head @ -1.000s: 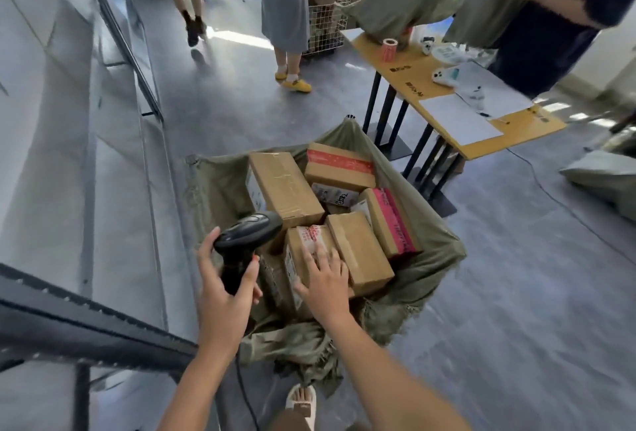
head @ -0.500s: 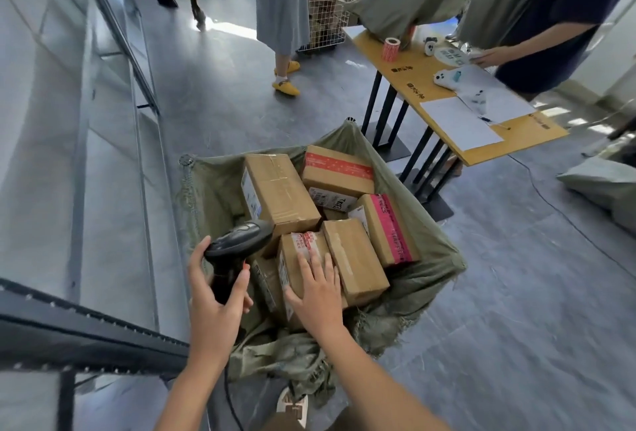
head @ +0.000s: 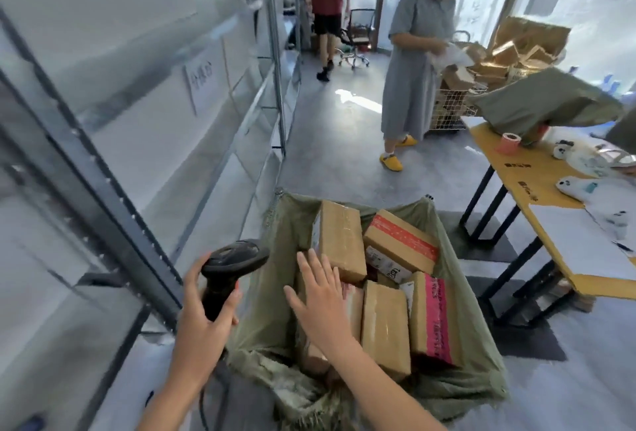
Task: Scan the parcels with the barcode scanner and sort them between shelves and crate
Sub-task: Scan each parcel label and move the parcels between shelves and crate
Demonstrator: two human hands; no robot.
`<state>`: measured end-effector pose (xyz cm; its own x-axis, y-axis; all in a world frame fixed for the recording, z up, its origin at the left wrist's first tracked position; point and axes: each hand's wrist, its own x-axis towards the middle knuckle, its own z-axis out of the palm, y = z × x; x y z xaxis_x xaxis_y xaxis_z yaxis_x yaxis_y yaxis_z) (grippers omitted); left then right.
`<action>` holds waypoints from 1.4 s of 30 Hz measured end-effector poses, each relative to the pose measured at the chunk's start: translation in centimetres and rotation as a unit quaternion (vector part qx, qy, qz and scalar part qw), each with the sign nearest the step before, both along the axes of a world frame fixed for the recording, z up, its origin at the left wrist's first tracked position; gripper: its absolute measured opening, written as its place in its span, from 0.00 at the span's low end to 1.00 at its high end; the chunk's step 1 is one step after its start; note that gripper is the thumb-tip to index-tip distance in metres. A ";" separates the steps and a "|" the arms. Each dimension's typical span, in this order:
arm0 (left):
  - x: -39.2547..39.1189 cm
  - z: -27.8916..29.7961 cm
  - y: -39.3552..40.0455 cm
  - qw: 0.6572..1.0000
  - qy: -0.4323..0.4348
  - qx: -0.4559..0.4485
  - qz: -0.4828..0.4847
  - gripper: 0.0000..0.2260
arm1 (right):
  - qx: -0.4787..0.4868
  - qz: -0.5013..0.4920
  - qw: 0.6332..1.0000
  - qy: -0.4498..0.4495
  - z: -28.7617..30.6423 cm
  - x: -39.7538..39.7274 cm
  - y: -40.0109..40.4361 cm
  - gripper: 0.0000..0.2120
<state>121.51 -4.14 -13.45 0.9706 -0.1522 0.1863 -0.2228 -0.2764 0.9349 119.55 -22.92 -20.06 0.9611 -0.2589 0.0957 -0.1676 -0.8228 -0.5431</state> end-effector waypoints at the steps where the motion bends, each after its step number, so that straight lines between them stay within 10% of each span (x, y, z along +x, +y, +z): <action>1: -1.8 0.2 1.1 0.999 -0.001 -0.005 0.037 0.28 | -0.004 0.037 0.999 -0.006 0.6 -0.5 0.6 0.31; 20: -46.3 8.9 18.6 0.808 -0.099 0.010 0.580 0.30 | 0.031 0.607 0.790 -0.080 10.4 -26.5 27.8 0.40; 42: -87.4 9.9 34.2 0.643 -0.138 0.030 0.753 0.29 | 0.012 0.746 0.656 -0.118 13.1 -64.9 53.8 0.30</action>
